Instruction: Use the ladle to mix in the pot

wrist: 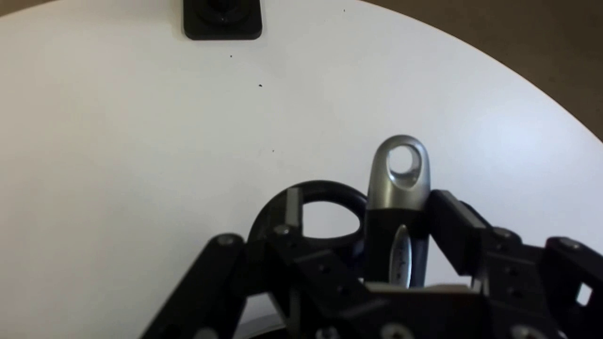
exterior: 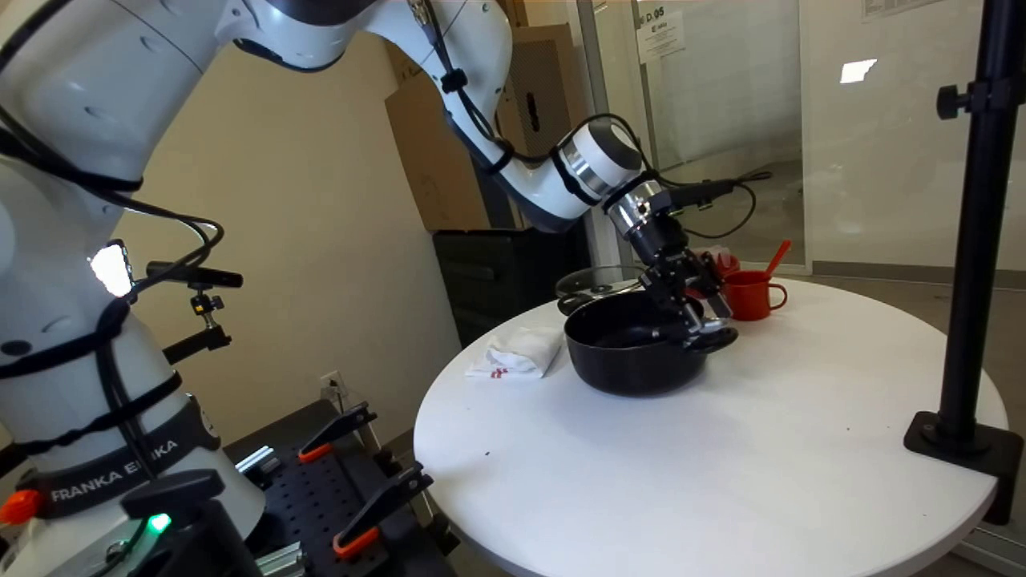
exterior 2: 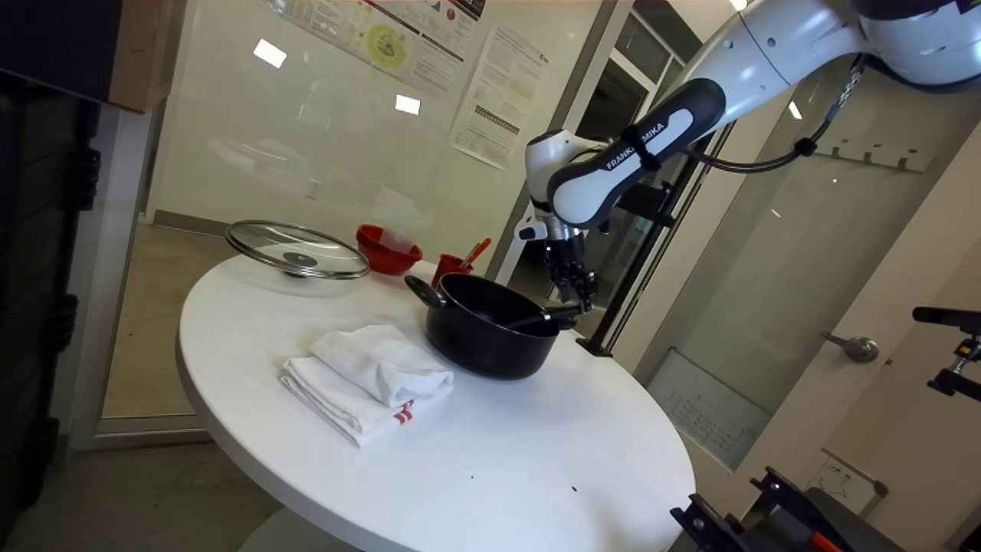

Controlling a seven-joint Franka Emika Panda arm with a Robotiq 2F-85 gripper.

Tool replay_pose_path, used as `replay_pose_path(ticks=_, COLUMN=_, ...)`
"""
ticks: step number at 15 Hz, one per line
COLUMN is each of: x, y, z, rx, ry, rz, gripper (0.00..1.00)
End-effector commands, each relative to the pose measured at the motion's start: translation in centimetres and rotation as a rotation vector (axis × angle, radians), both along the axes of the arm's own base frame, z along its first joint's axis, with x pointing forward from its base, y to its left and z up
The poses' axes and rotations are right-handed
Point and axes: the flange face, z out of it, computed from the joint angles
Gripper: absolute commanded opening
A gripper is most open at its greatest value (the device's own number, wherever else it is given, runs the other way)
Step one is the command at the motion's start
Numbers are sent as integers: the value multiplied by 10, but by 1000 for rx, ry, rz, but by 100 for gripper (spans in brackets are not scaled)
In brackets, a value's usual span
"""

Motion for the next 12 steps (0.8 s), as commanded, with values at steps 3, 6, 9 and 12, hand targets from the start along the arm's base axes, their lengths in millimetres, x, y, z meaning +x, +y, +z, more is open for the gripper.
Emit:
replay_pose_path(ticks=3, x=3, y=4, z=18, rx=8, ry=-15, rz=17, gripper=31)
replay_pose_path(ticks=6, x=2, y=5, z=22, rx=15, ry=-11, rz=16, gripper=8)
replay_pose_path(ticks=9, x=1, y=8, z=24, rx=28, ry=5, rz=27, gripper=4)
replay_pose_path(ticks=12, x=1, y=8, z=26, rx=33, ry=16, rz=38, gripper=38)
